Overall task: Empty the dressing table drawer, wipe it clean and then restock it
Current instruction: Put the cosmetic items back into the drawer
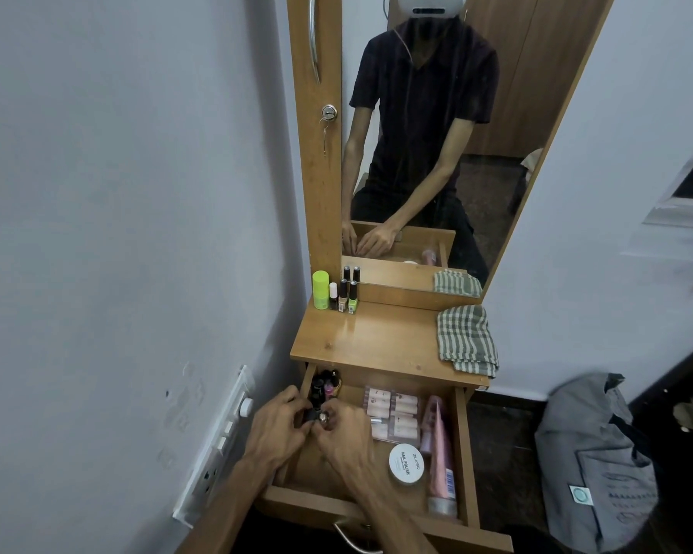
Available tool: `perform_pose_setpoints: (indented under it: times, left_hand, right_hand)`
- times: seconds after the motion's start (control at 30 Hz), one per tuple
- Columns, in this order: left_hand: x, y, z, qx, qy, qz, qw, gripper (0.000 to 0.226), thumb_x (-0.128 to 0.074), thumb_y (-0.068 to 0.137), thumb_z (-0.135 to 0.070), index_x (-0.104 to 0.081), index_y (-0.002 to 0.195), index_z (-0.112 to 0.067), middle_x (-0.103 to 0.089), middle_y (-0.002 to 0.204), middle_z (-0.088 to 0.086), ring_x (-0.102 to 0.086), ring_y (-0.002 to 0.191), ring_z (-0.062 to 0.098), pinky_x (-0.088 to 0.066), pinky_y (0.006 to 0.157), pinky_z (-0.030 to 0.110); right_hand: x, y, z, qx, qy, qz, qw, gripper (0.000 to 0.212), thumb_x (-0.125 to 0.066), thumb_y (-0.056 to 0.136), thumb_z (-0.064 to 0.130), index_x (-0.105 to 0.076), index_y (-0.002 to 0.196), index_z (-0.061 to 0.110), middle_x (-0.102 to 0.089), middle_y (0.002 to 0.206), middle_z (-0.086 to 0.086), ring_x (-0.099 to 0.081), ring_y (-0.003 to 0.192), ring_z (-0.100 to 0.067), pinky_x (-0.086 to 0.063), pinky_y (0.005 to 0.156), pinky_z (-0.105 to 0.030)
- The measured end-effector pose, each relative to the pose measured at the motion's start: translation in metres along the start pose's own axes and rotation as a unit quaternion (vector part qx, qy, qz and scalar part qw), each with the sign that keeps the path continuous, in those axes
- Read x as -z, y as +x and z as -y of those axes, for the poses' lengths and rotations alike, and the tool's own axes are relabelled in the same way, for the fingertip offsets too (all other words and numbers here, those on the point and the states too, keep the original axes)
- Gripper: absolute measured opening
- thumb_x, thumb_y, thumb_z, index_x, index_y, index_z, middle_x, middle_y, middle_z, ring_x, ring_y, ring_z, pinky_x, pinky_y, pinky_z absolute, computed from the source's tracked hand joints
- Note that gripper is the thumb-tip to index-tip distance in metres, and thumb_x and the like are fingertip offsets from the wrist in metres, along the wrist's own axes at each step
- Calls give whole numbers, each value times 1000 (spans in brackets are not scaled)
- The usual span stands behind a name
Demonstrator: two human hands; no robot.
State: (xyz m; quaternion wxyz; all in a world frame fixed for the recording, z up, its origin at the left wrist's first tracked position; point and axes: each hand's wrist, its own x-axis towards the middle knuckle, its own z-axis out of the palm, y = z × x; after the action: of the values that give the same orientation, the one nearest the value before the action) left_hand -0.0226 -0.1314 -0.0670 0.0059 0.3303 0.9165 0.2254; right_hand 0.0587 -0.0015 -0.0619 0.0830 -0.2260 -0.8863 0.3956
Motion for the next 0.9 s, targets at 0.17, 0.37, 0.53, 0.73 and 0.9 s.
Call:
perform_pose_setpoints:
  times: [0.17, 0.37, 0.53, 0.73, 0.9]
  left_hand:
    - [-5, 3, 2, 2, 4, 8, 1000, 22, -81, 75, -30, -77, 94, -20, -55, 88, -9, -61, 73, 12, -42, 61, 19]
    - [-9, 6, 3, -3, 3, 7, 1000, 21, -82, 74, -28, -76, 92, -18, -55, 88, -5, -63, 69, 16, -50, 56, 27]
    - [-11, 6, 4, -4, 14, 8, 1000, 21, -78, 77, -30, -74, 93, -17, -54, 91, -2, -63, 67, 19, -51, 54, 31]
    - [-13, 7, 5, -4, 19, 9, 1000, 23, -75, 78, -32, -73, 95, -17, -51, 91, -2, -62, 66, 19, -51, 54, 32]
    - [-13, 5, 6, -7, 19, 6, 1000, 23, -74, 78, -31, -73, 96, -18, -50, 92, -3, -62, 67, 20, -51, 54, 33]
  right_hand:
    - [-3, 3, 0, -5, -5, -13, 1000, 27, -63, 77, 25, -74, 101, 19, -75, 95, -1, -69, 86, -21, -54, 75, -34]
    - [-7, 8, -2, -5, -12, -19, 1000, 31, -63, 80, 22, -74, 109, 19, -74, 105, -2, -68, 94, -22, -52, 80, -30]
    - [-10, 10, -5, -5, -6, -18, 1000, 35, -64, 83, 22, -73, 117, 20, -75, 110, -2, -70, 97, -21, -54, 85, -29]
    - [-10, 9, -5, 11, -2, -22, 1000, 35, -65, 84, 21, -72, 118, 18, -74, 110, -4, -70, 95, -24, -55, 85, -36]
    - [-9, 7, -5, 11, -3, -25, 1000, 32, -64, 84, 18, -72, 114, 19, -75, 105, -3, -71, 92, -24, -56, 82, -35]
